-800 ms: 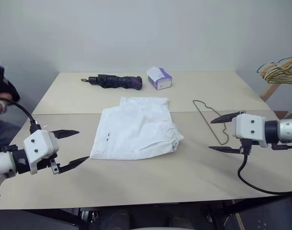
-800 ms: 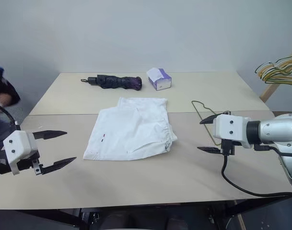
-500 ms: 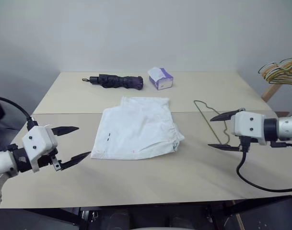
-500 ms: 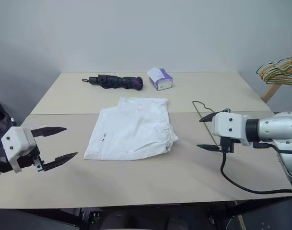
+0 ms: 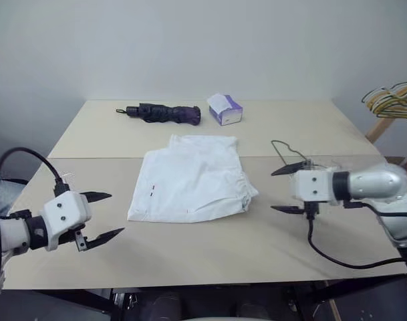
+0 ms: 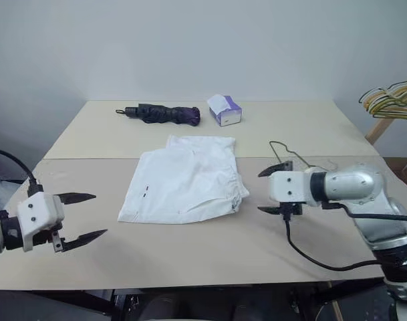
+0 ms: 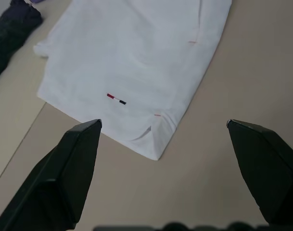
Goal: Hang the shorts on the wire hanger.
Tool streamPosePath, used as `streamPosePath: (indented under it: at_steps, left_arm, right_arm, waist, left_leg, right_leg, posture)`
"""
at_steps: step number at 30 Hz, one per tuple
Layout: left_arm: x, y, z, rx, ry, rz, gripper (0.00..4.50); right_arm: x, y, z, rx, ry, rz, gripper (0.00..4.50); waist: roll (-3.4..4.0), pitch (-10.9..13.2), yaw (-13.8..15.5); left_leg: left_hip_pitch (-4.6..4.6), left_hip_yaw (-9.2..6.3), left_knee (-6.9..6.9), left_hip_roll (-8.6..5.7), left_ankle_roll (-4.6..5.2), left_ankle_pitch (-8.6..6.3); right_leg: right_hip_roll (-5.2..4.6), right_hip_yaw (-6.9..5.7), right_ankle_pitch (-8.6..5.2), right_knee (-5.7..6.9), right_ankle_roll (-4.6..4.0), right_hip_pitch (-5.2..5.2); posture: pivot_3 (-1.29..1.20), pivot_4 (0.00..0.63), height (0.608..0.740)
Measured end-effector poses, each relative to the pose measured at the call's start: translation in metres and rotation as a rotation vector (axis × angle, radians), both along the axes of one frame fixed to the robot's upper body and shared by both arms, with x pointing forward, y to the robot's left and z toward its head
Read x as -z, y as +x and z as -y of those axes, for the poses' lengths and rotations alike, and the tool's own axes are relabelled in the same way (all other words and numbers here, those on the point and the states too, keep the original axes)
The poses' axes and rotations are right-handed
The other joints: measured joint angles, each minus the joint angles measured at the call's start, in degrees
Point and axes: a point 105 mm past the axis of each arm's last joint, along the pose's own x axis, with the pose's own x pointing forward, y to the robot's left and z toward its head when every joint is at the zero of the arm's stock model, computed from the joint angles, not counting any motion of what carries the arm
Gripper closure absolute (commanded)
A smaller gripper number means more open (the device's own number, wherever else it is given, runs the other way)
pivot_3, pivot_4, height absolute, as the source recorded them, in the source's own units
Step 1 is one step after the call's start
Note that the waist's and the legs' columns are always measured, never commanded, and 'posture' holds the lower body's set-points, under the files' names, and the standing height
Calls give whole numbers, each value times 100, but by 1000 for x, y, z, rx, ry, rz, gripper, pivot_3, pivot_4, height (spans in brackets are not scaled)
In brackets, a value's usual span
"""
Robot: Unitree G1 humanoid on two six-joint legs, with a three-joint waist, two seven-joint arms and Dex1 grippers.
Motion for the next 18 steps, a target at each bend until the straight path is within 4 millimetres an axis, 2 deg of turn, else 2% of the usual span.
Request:
streamPosePath:
  at_steps: [2, 5, 11, 14, 18]
  left_arm:
    - [5, 0, -2, -2, 17, -21, 0]
    - [5, 1, -2, 0, 24, -24, 0]
    - [5, 2, -2, 3, 27, -23, 0]
    - [7, 2, -3, -4, 18, -29, 0]
    - [19, 4, -9, -44, 0, -55, 0]
  right_arm:
    - [14, 6, -8, -36, -62, 55, 23]
    - [29, 20, -9, -48, -127, 118, 23]
    - [39, 39, -15, -69, -158, 192, 23]
    - [51, 44, -22, -80, -149, 183, 609]
    - [59, 42, -30, -114, -141, 173, 2026]
  waist:
    - [0, 0, -35]
    - [-1, 0, -54]
    - [0, 0, -81]
    - [0, 0, -93]
    - [1, 1, -86]
  left_leg:
    - [1, 2, 0, -1, 0, 0]
    - [-2, 4, 0, -1, -1, 1]
    - [-2, 6, -2, -1, -4, 3]
    - [0, 6, -2, -1, -6, 4]
    - [0, 6, -3, -1, -5, 4]
  right_leg:
    - [0, 0, -1, 1, 2, 0]
    - [0, 0, 1, 1, 0, -2]
    - [2, 0, 4, 9, 2, -5]
    - [2, 1, 4, 12, 2, -3]
    - [2, 1, 4, 13, 2, -4]
  posture:
    - [149, 0, 740]
    - [152, 0, 740]
    - [161, 0, 740]
    - [173, 0, 740]
    - [178, 0, 740]
